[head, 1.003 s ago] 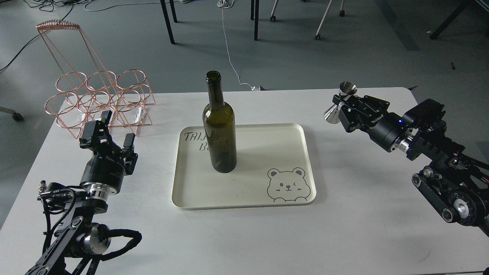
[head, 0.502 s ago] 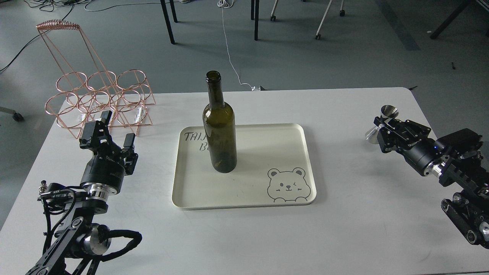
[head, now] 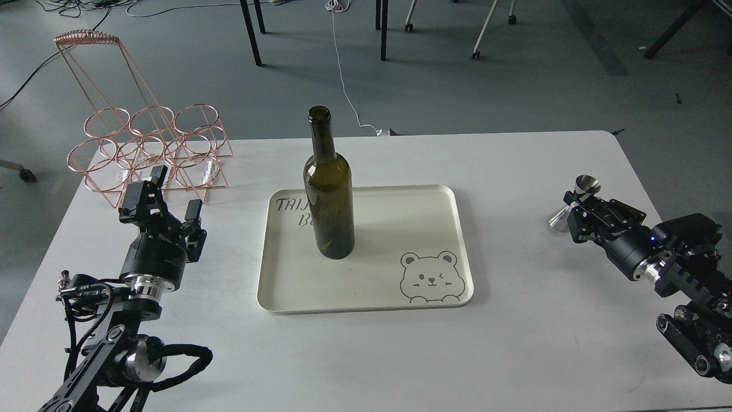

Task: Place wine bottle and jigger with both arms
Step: 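Lift the jigger and carry it off the tray with the right gripper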

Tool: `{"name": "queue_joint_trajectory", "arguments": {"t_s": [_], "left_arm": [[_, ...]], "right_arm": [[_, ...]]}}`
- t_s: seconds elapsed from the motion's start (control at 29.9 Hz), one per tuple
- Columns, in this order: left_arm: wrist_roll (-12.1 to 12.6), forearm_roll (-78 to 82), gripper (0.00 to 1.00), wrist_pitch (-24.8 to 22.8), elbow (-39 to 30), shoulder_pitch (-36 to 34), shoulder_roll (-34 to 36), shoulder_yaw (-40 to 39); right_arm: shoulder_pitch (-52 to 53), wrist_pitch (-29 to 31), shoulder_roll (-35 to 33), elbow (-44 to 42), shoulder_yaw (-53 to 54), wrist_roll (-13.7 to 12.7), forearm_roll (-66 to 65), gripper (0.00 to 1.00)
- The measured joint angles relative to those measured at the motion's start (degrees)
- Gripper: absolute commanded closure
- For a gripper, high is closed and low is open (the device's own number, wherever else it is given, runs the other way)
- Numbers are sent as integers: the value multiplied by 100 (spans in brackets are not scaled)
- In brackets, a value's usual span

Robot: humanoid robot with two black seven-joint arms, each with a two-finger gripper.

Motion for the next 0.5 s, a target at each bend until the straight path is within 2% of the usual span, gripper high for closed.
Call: {"name": "queue_joint_trajectory", "arguments": {"t_s": [0.3,0.37,0.5], "left_arm": [[-9,0,2,-4,0,-1,0,0],[-9,0,2,-5,0,-5,0,0],[-9,4,2,-5,0,-11,-3,0]], "right_arm": [[9,-75,40,-191,-25,0,18,77],[11,-78,40,-201,-26,0,21,75],[12,-79,20,-203,-27,0,24,64]]}}
